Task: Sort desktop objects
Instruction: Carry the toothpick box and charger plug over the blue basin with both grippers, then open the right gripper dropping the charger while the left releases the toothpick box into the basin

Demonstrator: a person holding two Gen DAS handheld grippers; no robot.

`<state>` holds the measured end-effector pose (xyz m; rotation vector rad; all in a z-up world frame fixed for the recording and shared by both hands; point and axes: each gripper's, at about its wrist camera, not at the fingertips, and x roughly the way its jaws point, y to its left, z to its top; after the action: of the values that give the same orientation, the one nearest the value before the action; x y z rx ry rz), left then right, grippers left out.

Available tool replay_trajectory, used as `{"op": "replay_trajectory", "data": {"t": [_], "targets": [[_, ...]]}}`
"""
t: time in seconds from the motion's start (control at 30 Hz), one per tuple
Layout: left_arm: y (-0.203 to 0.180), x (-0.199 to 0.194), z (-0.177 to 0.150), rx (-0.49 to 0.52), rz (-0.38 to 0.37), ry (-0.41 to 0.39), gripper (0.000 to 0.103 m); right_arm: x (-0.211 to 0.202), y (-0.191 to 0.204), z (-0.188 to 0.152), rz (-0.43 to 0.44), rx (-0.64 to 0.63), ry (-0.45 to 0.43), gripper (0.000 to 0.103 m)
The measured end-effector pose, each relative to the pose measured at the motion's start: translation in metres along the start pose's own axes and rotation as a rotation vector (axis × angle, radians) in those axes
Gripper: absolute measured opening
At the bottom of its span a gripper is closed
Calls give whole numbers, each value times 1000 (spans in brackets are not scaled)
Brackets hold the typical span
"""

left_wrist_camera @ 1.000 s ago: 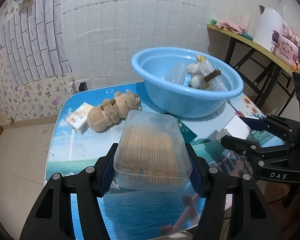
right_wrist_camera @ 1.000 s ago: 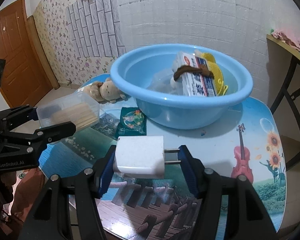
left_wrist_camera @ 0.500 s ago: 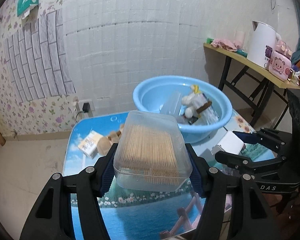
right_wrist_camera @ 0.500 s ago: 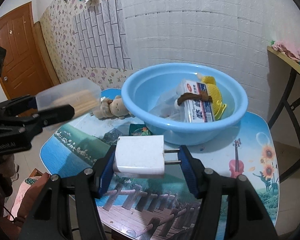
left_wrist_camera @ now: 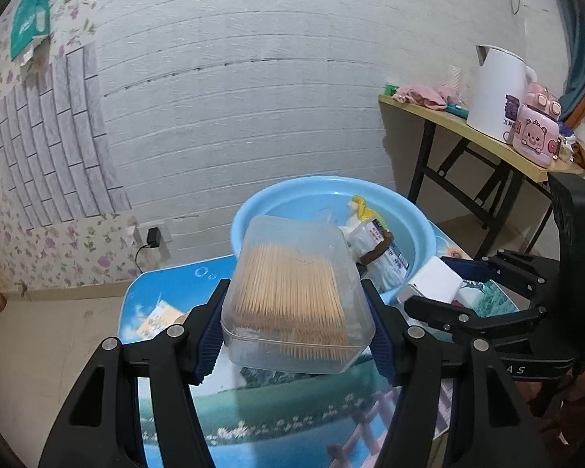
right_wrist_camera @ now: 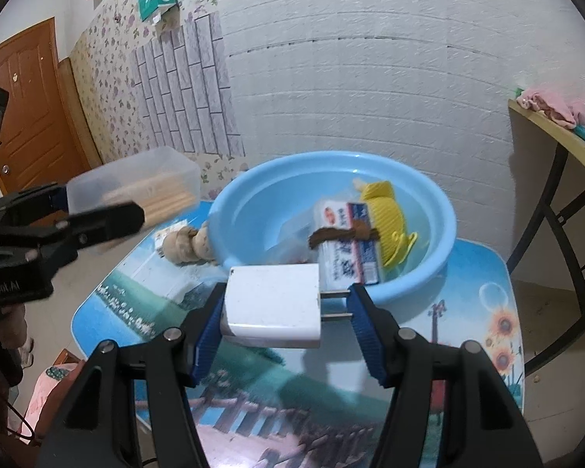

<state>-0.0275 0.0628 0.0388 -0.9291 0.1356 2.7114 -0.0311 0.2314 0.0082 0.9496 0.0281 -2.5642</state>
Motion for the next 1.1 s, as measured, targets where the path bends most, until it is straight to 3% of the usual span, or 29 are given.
{"op": "replay_trajectory", "data": {"t": [0.6,0.87,1.0,1.1], "targets": [[-6,90,30,44,-24,63,63,40,-40,28,-23,49,15,60],[-6,122,40,46,-41,88,64,57,-48,60,-41,42,-20,60],[-4,124,39,47,-28,84,76,79,-47,77,-22,25,-6,60],[4,120,39,30,-17,75,78,91,-39,85,-5,6,11,60]]}}
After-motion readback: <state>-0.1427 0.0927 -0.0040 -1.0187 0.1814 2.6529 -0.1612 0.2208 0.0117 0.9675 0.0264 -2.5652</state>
